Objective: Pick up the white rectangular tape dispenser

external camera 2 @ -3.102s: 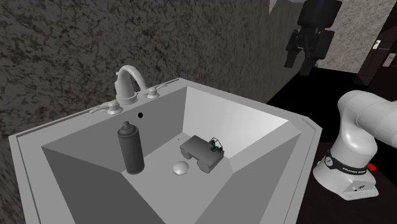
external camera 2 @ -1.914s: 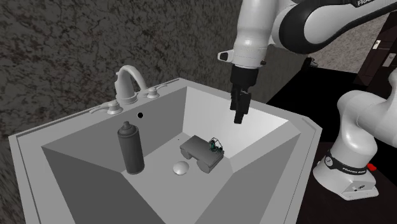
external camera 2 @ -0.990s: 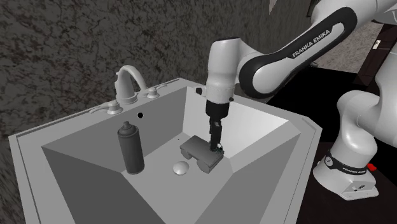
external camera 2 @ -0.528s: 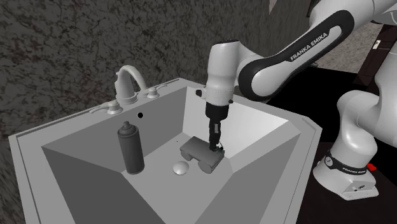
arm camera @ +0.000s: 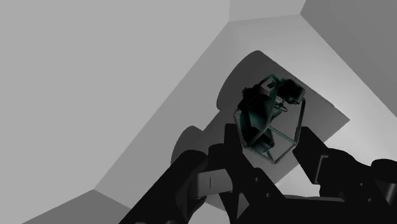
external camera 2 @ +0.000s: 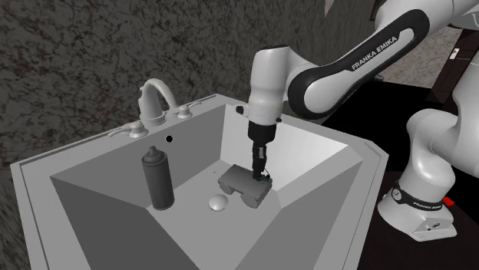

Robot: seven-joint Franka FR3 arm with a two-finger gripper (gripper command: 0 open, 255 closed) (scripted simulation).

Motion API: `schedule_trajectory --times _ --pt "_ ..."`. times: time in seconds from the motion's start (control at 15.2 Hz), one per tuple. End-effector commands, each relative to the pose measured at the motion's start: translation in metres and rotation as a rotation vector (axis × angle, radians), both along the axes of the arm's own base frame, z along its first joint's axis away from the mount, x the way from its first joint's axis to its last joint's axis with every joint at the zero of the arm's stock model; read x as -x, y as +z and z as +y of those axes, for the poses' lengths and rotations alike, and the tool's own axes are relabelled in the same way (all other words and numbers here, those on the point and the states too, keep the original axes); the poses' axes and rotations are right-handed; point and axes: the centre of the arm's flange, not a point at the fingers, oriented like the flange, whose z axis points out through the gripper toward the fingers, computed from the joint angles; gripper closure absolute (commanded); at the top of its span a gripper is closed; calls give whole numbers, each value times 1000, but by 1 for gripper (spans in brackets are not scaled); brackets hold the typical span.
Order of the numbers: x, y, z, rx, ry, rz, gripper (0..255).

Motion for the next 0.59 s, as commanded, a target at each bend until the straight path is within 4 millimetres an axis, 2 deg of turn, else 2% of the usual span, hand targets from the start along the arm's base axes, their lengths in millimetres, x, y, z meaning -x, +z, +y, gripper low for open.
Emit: schedule_trajectory --times 0.0,0.53 --pt "0 9 0 0 0 0 255" --pt "0 51 0 0 0 0 255"
